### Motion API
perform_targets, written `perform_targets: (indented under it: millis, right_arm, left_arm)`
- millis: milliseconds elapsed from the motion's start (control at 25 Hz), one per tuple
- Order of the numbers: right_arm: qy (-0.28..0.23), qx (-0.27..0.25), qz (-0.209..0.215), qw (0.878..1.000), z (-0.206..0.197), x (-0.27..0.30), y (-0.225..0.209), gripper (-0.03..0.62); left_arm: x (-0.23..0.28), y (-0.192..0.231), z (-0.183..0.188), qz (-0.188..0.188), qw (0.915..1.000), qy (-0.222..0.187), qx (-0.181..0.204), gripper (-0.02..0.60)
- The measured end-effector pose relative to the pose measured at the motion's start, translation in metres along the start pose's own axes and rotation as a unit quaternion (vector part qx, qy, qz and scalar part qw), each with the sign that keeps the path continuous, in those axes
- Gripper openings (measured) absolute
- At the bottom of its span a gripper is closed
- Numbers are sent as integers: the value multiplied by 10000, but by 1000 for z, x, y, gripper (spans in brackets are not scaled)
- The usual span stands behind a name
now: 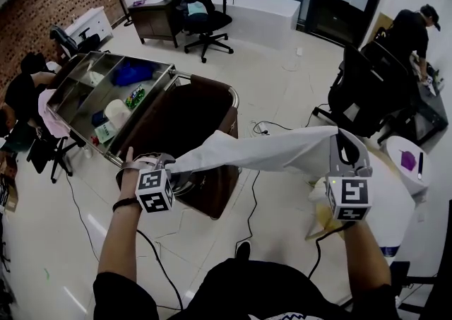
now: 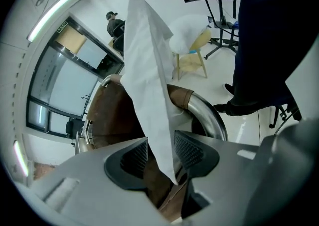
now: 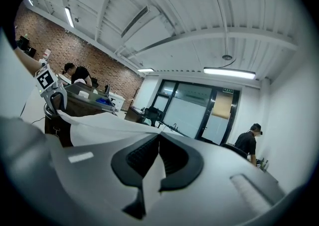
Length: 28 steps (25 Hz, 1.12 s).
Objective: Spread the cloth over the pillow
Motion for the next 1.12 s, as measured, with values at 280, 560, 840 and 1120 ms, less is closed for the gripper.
perform_targets:
  millis: [280,560,840,1120]
  right_arm:
    - [2,36,-149,9999,1,-4,-14,9]
    - [99,40,-208,9997,-9,-8,-19,9]
    - [154,81,-176,9997,-16,-4,-16,9]
    - [44,-97,-200,9997,-2,-3,-25,9]
  left_arm:
    - [17,1,3,375,9970,424,536,153]
    - [3,6,-18,581,9969,427,304,108]
    - [-4,19,-18,1000,9939,370,269,2]
    - [-45,72,-16,1933,9806,260,182,1]
Point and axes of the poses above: the fingertips, and each gripper's own axes: x forward along the fingers, y to its left, z out of its top, the point moved 2 cm from there along -x, backward along the fingers, and after that the axes turned 1 degree about -y, right-handed, at the moved point
